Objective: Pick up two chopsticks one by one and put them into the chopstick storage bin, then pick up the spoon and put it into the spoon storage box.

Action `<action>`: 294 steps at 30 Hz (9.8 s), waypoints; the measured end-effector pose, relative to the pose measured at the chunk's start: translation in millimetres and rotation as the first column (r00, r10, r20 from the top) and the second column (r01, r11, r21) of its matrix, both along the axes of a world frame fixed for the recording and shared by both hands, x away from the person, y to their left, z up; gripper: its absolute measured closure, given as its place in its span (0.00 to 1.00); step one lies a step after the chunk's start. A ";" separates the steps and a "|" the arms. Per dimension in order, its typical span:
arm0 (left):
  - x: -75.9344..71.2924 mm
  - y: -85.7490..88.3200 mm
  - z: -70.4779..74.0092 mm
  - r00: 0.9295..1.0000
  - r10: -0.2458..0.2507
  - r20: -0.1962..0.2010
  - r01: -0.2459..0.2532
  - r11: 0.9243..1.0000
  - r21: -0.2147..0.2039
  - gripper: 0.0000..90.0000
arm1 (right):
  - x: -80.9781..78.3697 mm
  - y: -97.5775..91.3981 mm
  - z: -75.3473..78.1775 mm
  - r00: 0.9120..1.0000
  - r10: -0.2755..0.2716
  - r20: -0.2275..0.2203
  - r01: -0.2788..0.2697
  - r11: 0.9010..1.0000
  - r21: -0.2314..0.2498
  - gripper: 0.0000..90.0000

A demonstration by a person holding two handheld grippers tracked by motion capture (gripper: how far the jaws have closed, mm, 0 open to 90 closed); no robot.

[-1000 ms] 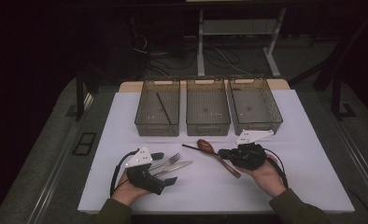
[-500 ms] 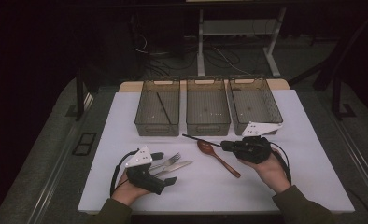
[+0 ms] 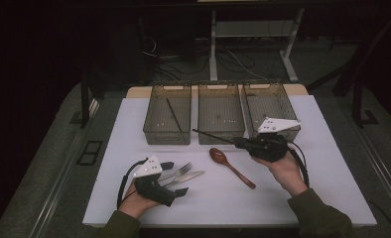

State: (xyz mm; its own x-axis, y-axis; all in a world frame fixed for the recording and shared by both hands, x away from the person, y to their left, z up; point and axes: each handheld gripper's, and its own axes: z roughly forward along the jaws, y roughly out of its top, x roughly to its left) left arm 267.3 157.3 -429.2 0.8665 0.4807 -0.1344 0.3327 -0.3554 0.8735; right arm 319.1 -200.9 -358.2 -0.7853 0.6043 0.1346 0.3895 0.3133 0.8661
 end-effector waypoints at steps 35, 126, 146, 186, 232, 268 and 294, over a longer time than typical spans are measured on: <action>-0.8 0.1 0.8 1.000 -0.002 -0.005 0.002 1.000 -0.013 0.00 | 84.6 86.0 25.1 0.995 -0.084 0.048 0.086 0.996 -0.038 0.95; -0.1 2.3 0.6 1.000 -0.001 -0.002 0.001 1.000 -0.026 0.00 | 110.3 119.1 9.1 0.998 0.014 -0.057 -0.017 0.999 -0.048 0.40; 0.2 0.2 0.1 1.000 0.000 -0.002 0.000 1.000 -0.019 0.00 | 57.3 45.5 -5.1 0.999 0.041 -0.022 -0.040 0.999 0.012 0.32; -1.1 -0.5 0.2 1.000 0.000 0.001 0.000 1.000 -0.001 0.00 | -41.6 -24.7 -69.8 0.990 0.017 -0.142 -0.035 0.992 -0.124 0.74; -1.7 -1.7 -0.8 1.000 0.000 0.001 0.000 1.000 0.010 0.00 | -14.5 -38.6 -89.0 0.990 -0.093 -0.110 0.051 0.940 -0.338 0.99; -0.8 -1.6 -1.3 1.000 -0.001 0.003 0.001 1.000 0.016 0.00 | 16.2 -27.3 -64.0 0.983 -0.026 -0.181 0.010 0.996 -0.090 0.54; 1.8 1.2 -3.0 1.000 -0.003 0.008 0.002 1.000 0.022 0.03 | 53.1 33.6 -85.4 0.965 0.050 -0.259 -0.084 0.989 -0.120 0.61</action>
